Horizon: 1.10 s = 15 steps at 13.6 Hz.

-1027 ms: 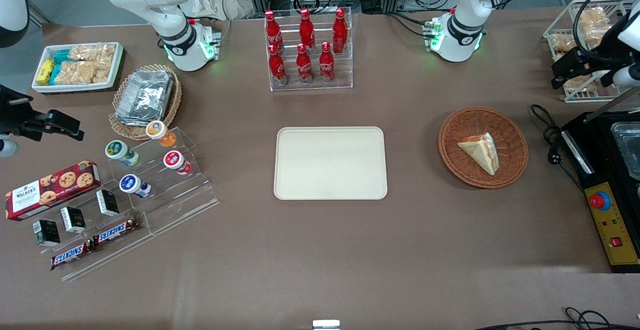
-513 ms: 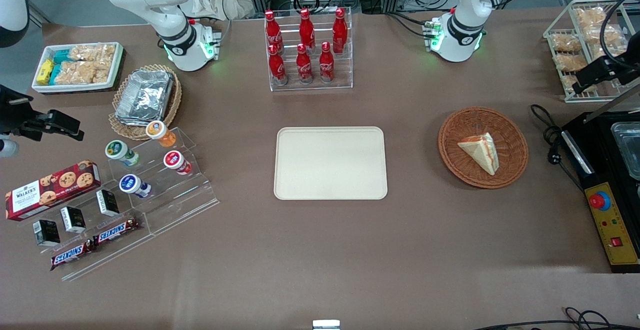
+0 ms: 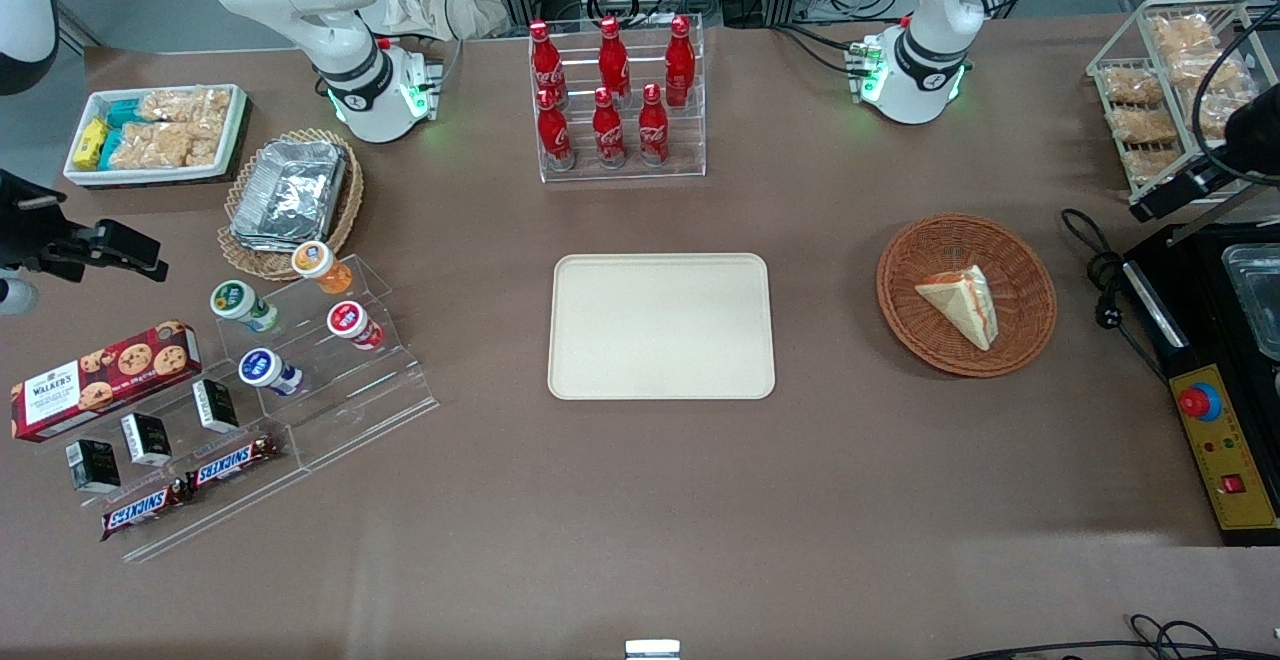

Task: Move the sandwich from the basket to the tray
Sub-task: 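Move the left gripper over the wicker basket toward the sandwich, then lower the left gripper and close it on the wrapped sandwich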

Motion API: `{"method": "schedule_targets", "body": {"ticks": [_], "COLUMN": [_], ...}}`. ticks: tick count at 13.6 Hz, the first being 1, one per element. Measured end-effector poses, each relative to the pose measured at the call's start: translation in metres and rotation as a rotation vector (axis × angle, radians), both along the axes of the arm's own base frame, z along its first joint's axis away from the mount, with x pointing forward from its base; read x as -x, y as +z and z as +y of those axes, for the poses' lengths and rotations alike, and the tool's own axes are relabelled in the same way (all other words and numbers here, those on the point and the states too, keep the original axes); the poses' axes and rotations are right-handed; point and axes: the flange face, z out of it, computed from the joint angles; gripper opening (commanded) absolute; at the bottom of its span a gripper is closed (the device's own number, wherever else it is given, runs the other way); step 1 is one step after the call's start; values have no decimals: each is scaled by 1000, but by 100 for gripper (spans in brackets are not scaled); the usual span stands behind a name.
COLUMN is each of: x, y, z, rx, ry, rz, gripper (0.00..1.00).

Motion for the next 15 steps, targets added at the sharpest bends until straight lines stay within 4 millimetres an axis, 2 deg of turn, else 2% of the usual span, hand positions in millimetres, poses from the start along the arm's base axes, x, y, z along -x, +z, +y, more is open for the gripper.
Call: {"method": "schedule_targets", "body": {"ticks": [3,5,9,11,15], "x": [12,15,9,2,-3], "y": [-53,-86,-125,-152,-205], "z": [-6,-21,-58,-78,-84], "rx": [3,-5,-30,-44,-51], "ry": [89,145,196,209,211], "rz": [3,1,-4,1,-3], "gripper": [100,100,100,100,100]}}
